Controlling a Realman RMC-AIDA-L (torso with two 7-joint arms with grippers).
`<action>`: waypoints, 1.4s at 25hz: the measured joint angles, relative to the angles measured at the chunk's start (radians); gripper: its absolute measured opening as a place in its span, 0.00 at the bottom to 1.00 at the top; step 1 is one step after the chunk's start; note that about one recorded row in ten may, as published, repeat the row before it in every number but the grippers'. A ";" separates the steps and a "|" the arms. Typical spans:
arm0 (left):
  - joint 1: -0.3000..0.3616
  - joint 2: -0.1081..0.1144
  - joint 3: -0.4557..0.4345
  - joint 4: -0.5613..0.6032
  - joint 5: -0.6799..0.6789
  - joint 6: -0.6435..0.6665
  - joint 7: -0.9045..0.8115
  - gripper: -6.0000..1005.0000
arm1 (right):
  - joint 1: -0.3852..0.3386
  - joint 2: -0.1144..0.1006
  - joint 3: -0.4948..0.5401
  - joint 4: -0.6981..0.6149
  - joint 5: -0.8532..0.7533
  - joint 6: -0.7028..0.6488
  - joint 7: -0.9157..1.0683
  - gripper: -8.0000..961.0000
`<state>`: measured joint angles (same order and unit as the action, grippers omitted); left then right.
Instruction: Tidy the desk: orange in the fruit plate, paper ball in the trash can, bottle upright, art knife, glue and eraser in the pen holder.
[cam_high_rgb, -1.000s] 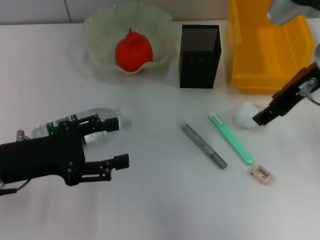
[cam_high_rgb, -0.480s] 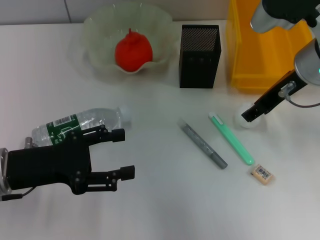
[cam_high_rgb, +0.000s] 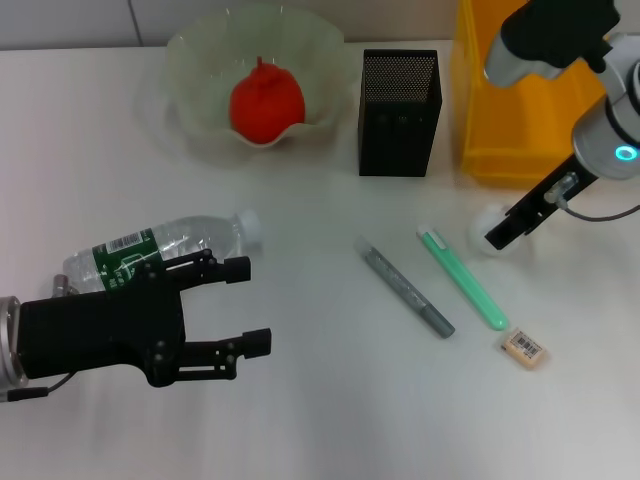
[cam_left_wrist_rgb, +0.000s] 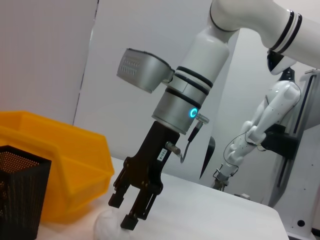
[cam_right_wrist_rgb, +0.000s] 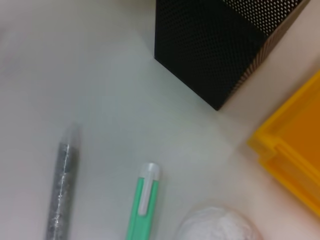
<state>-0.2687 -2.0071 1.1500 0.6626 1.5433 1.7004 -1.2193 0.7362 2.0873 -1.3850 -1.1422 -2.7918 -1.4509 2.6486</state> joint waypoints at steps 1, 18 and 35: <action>0.000 0.000 -0.001 0.000 0.000 -0.001 0.000 0.84 | 0.001 0.000 -0.006 0.005 0.000 0.013 0.000 0.65; -0.009 -0.009 -0.003 -0.012 0.012 -0.018 0.013 0.84 | 0.014 -0.001 -0.020 0.103 0.047 0.116 -0.023 0.64; -0.016 -0.009 -0.004 -0.040 0.012 -0.009 0.026 0.83 | -0.085 -0.006 -0.005 -0.250 0.082 -0.146 -0.005 0.52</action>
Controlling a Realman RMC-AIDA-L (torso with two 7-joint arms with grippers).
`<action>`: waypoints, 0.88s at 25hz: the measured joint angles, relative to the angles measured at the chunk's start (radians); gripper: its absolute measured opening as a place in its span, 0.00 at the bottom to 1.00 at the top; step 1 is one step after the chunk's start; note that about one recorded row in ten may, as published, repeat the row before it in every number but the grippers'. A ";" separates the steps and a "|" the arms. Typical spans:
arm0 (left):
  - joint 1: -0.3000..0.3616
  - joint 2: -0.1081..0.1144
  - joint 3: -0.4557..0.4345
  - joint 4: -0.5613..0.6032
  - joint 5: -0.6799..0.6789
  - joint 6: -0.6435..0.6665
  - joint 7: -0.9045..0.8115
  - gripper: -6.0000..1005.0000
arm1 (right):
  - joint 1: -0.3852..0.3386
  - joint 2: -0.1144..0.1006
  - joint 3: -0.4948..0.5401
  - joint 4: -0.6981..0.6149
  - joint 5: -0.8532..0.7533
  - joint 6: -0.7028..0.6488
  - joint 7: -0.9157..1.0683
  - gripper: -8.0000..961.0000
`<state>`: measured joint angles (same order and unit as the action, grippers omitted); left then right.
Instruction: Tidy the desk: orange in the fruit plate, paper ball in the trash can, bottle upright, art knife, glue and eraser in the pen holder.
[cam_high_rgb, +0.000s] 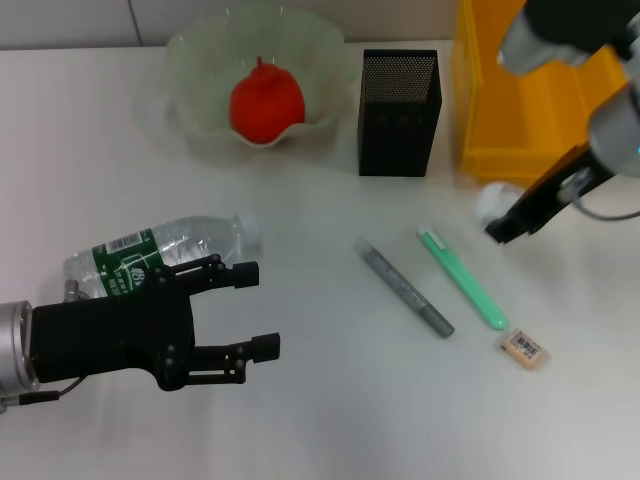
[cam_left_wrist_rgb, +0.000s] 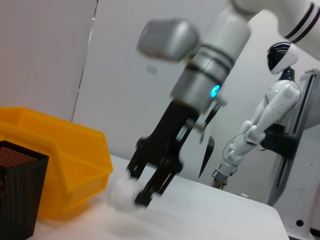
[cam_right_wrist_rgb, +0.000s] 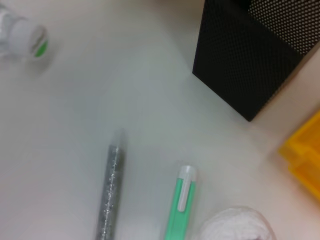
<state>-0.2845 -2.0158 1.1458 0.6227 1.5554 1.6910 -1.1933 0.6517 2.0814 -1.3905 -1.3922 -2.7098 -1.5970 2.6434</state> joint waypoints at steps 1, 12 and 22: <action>0.000 0.001 0.000 0.000 0.000 0.001 0.000 0.83 | -0.019 -0.001 0.005 -0.077 -0.001 -0.041 0.008 0.52; 0.001 0.000 0.000 0.004 0.000 -0.013 0.002 0.83 | -0.151 0.002 0.101 -0.330 -0.005 0.089 -0.001 0.51; -0.001 0.000 -0.001 0.009 0.000 -0.046 0.003 0.82 | -0.174 0.000 0.098 -0.109 0.001 0.460 -0.038 0.51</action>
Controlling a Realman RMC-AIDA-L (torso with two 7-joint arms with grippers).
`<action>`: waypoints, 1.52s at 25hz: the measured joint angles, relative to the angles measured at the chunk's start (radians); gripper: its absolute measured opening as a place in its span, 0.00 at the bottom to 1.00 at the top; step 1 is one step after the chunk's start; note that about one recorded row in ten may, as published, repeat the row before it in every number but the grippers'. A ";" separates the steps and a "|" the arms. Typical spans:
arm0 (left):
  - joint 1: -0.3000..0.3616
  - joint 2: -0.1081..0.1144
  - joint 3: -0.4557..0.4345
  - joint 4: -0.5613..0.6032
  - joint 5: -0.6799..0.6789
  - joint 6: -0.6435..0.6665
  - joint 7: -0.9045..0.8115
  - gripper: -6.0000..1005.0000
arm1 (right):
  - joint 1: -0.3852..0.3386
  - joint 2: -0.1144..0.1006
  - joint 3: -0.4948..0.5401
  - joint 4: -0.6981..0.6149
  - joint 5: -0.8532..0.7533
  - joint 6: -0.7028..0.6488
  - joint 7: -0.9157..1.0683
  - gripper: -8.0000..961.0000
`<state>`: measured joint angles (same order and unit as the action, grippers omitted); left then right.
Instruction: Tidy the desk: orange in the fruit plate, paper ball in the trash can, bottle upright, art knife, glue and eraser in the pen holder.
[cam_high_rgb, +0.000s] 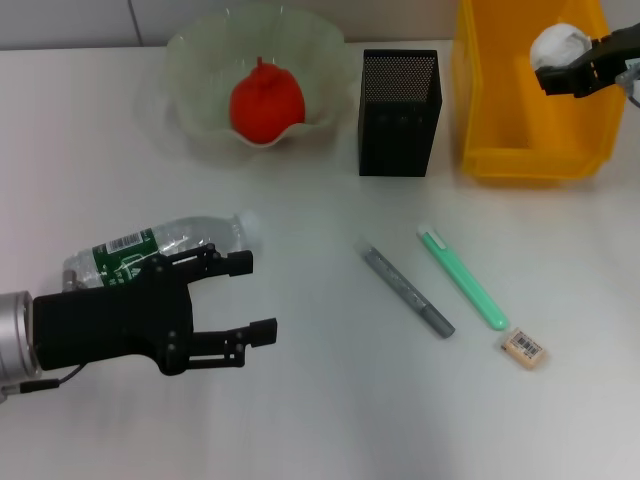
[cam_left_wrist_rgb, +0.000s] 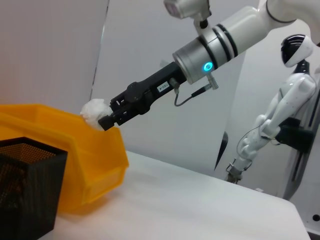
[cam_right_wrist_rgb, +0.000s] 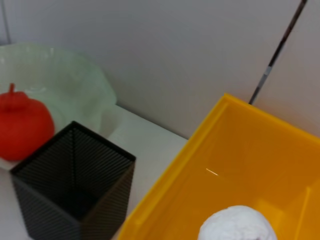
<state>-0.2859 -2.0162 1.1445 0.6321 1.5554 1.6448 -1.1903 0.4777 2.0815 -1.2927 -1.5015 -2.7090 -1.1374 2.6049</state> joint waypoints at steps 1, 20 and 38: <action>-0.002 0.000 0.000 0.001 0.000 -0.003 0.000 0.82 | 0.004 -0.001 0.002 0.020 0.000 0.012 0.000 0.51; -0.152 -0.020 -0.026 0.414 0.403 -0.204 -0.346 0.82 | -0.218 0.002 0.200 -0.153 0.478 -0.281 -0.379 0.80; -0.355 -0.055 0.283 0.517 1.005 -0.330 -0.835 0.81 | -0.361 0.004 0.193 -0.005 0.655 -0.498 -0.725 0.80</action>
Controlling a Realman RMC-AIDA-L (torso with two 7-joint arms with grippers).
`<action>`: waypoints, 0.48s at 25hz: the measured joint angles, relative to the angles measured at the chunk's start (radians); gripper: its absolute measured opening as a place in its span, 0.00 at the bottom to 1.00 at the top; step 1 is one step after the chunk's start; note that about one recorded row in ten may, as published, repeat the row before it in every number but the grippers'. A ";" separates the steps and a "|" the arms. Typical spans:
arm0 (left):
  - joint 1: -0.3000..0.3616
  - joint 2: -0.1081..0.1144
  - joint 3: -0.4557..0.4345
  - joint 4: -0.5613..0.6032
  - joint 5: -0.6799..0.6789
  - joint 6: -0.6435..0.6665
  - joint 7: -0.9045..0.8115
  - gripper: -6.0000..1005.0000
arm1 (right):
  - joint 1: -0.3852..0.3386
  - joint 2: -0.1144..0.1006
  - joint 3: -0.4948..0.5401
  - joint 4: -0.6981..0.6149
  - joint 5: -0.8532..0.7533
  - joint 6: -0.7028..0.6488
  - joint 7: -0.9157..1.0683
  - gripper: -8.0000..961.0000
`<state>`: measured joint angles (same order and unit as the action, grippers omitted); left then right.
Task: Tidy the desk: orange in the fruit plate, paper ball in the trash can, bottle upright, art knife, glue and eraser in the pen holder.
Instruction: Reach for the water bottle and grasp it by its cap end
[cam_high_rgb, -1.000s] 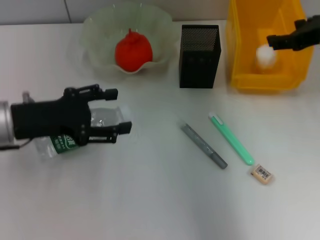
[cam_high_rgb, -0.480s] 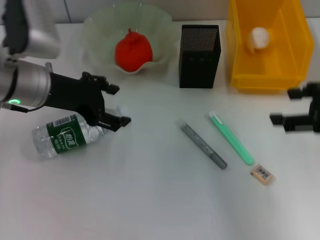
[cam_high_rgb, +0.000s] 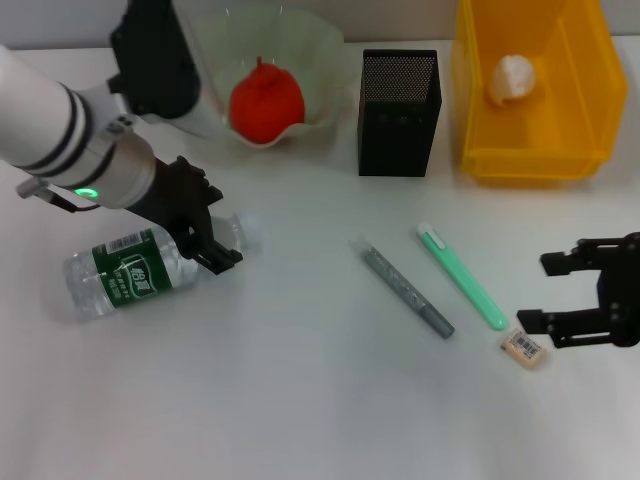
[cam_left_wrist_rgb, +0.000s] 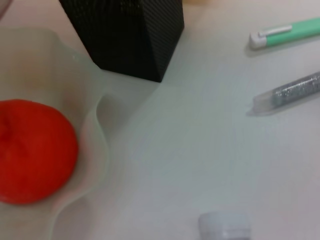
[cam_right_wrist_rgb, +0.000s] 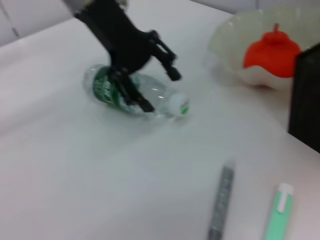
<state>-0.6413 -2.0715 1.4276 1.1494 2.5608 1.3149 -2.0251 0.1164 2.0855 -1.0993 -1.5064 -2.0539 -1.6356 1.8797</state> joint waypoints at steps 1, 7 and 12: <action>-0.003 -0.001 0.019 -0.002 0.008 -0.009 -0.014 0.81 | 0.001 -0.001 -0.002 0.014 0.015 -0.003 -0.017 0.80; -0.031 -0.004 0.044 -0.045 0.012 -0.036 -0.038 0.81 | 0.005 -0.003 0.004 0.047 0.049 -0.013 -0.055 0.80; -0.075 -0.007 0.053 -0.140 0.013 -0.071 -0.030 0.80 | 0.015 -0.002 0.000 0.050 0.050 -0.014 -0.056 0.80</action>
<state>-0.7167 -2.0783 1.4807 1.0093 2.5741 1.2441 -2.0552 0.1313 2.0831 -1.0995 -1.4565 -2.0037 -1.6493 1.8240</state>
